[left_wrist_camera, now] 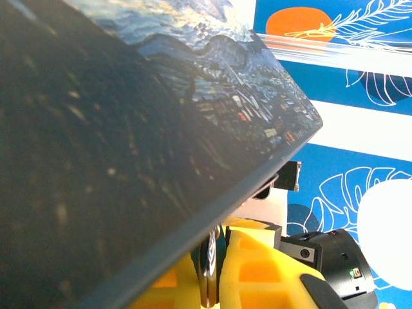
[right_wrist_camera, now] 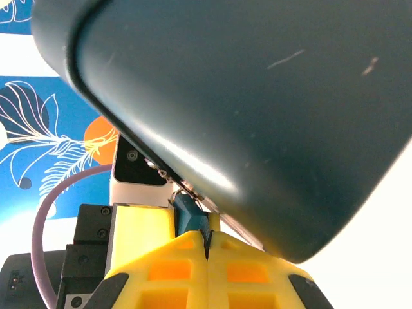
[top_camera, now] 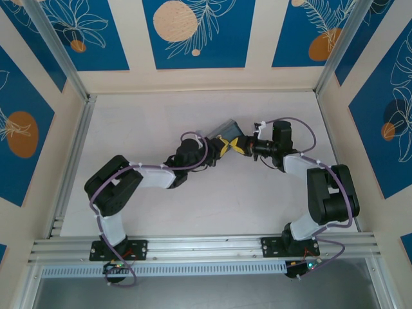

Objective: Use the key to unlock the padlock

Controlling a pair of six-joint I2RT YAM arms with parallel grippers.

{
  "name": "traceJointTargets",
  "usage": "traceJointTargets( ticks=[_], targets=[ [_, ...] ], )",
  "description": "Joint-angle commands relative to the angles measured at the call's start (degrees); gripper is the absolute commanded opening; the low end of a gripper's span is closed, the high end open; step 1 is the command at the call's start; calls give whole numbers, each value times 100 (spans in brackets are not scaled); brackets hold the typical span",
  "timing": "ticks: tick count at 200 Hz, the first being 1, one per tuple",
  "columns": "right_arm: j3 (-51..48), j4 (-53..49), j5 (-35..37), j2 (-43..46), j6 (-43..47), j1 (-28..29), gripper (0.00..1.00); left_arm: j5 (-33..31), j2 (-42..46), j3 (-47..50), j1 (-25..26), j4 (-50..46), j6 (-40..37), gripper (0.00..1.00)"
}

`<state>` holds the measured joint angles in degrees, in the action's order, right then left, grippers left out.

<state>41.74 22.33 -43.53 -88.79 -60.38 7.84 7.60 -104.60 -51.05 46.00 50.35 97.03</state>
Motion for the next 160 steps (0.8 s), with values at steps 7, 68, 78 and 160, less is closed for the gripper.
traceJointTargets(
  ticks=[7, 68, 78, 160],
  targets=[
    [-23, 331, -195, -199, -136, 277, 0, 962, 139, -248, 428, 944, -36, 0],
    [344, -572, 64, -9, 5, 552, 1, 809, 20, 16, 419, 836, -187, 0],
    [336, -670, 107, 23, 39, 513, 10, 709, -8, 129, 417, 841, -194, 0],
    [-184, -1382, 251, 482, 418, 115, 57, 501, -198, 464, 267, 911, -284, 0]
  ],
)
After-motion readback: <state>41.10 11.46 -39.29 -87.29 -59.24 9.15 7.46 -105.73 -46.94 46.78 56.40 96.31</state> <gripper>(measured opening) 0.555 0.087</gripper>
